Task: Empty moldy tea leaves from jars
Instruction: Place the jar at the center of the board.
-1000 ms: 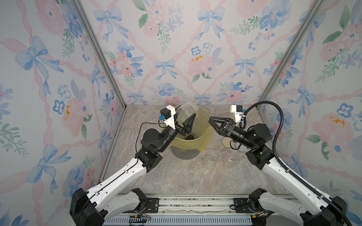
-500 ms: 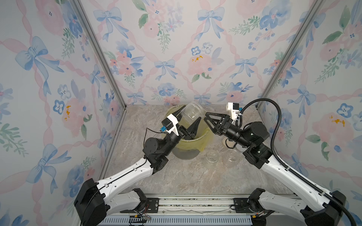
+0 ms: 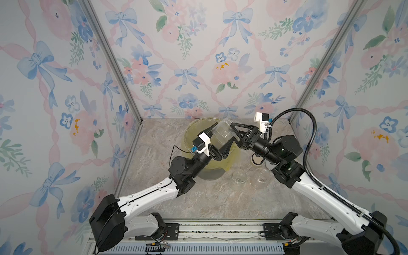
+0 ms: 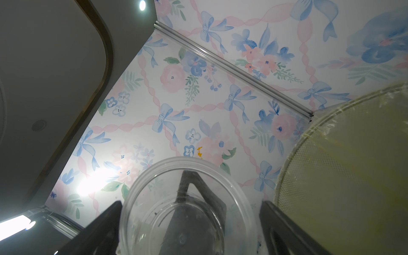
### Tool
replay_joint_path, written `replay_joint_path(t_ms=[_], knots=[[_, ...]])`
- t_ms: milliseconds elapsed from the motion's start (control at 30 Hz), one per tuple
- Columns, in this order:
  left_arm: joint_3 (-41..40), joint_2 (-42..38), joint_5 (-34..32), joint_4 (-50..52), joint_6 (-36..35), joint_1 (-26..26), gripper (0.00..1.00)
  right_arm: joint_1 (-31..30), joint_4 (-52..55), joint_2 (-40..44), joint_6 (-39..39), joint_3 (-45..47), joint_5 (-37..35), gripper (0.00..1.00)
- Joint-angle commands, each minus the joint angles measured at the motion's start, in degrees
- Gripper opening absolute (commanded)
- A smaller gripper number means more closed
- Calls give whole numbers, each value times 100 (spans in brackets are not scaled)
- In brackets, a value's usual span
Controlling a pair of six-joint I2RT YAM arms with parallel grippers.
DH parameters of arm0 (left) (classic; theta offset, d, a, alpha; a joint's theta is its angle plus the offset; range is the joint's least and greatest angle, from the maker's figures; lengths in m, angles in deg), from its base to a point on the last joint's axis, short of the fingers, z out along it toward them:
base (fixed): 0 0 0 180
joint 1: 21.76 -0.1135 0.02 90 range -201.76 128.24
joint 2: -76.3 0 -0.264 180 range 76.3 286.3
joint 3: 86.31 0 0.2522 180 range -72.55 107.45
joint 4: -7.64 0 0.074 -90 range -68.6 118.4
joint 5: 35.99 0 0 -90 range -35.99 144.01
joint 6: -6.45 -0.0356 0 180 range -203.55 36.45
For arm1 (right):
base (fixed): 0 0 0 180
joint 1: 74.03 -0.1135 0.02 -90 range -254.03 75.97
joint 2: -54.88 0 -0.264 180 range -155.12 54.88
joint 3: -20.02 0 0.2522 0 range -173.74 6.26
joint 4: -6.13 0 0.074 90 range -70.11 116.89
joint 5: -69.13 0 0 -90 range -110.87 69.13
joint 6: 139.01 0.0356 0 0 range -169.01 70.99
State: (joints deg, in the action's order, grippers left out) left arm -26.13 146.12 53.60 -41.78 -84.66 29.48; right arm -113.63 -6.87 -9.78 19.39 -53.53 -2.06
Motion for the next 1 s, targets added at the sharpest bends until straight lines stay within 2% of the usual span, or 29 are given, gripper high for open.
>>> replay_joint_path(t_ms=[0,300,667,867,967], knots=[[157,16,-56,-242,-97,49,42,-73,-241,-183,39,-317,76,96],[123,-40,-13,-242,-133,119,43,-101,-396,-609,199,-698,220,100],[233,22,40,-109,-149,115,45,-106,-156,-323,-90,-497,96,82],[263,32,40,22,-185,116,56,-94,-30,-145,-264,-411,5,77],[272,16,102,68,-282,117,69,-80,5,-129,-283,-417,17,76]])
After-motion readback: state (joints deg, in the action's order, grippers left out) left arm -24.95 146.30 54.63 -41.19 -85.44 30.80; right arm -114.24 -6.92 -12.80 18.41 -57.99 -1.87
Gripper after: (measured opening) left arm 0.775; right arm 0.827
